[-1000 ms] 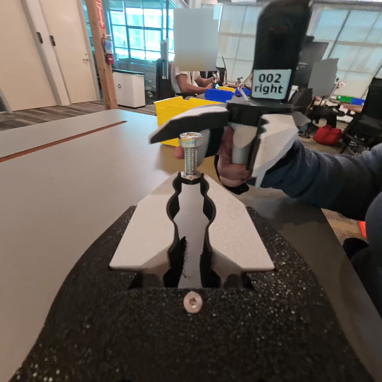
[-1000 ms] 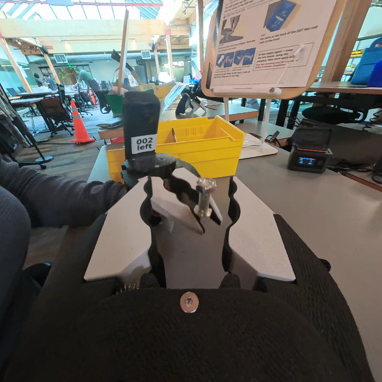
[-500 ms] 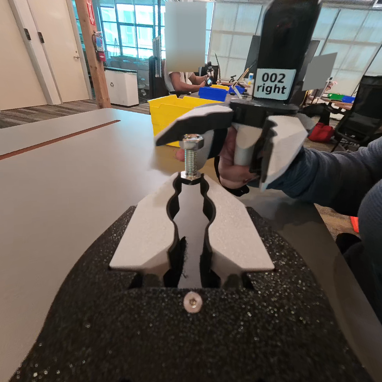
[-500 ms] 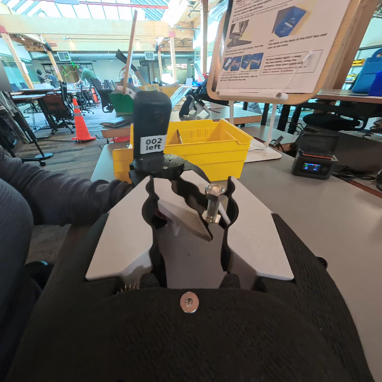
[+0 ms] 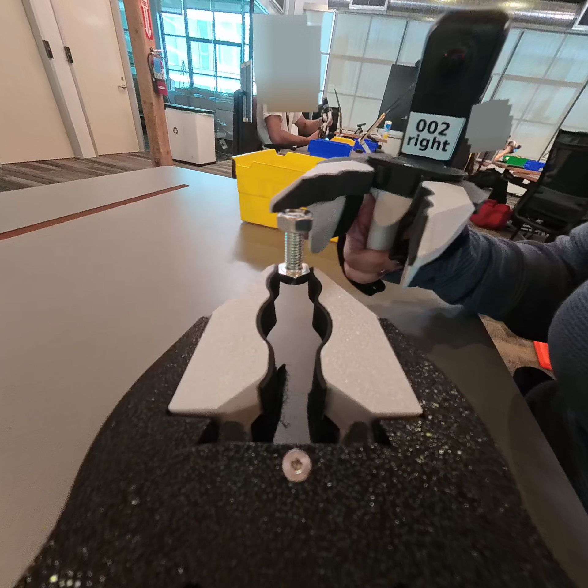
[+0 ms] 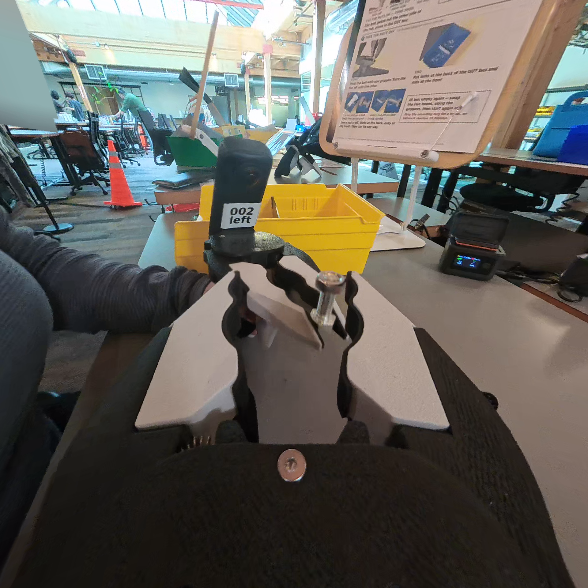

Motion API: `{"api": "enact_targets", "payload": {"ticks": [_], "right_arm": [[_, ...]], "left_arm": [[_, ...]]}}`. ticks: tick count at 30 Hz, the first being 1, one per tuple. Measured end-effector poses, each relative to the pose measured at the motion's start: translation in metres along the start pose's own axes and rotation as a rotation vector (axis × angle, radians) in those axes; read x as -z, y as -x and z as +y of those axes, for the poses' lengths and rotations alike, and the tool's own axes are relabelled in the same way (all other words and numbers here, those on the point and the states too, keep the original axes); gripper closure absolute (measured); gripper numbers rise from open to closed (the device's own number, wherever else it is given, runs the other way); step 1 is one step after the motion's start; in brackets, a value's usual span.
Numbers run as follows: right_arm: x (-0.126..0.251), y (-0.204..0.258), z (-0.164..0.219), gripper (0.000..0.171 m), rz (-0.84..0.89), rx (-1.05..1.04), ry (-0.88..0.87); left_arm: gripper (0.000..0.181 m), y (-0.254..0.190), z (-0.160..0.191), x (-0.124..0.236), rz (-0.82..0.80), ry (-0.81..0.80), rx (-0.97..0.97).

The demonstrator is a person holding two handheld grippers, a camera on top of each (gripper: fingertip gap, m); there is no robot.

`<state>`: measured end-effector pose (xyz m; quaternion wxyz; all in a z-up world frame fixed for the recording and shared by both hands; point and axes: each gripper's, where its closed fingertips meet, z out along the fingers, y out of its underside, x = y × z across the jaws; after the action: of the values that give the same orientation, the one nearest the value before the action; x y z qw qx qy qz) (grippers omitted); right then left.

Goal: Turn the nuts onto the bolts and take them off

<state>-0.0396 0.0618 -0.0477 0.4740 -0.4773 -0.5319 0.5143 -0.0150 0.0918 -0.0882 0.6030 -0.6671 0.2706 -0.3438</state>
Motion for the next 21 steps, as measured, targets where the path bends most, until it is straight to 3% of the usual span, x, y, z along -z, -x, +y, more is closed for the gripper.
{"api": "enact_targets", "payload": {"ticks": [2, 10, 14, 17, 21], "right_arm": [[0.011, -0.005, -0.002, 0.114, 0.012, -0.022, -0.013], [-0.012, 0.001, 0.006, 0.099, 0.002, -0.019, 0.017], [0.012, -0.002, 0.001, 0.118, -0.011, -0.048, 0.000], [0.009, -0.014, 0.001, 0.107, 0.052, -0.039, -0.013], [-0.014, -0.004, 0.008, 0.100, 0.003, -0.015, 0.013]], "left_arm": [[0.166, 0.003, -0.001, 0.001, -0.006, -0.009, 0.027], [0.165, -0.003, 0.003, -0.002, 0.008, 0.018, -0.023], [0.166, 0.003, 0.000, 0.001, -0.011, -0.002, 0.013], [0.166, -0.006, 0.002, -0.002, 0.024, 0.016, -0.027], [0.166, -0.014, 0.003, -0.004, 0.060, 0.020, -0.047]]}}
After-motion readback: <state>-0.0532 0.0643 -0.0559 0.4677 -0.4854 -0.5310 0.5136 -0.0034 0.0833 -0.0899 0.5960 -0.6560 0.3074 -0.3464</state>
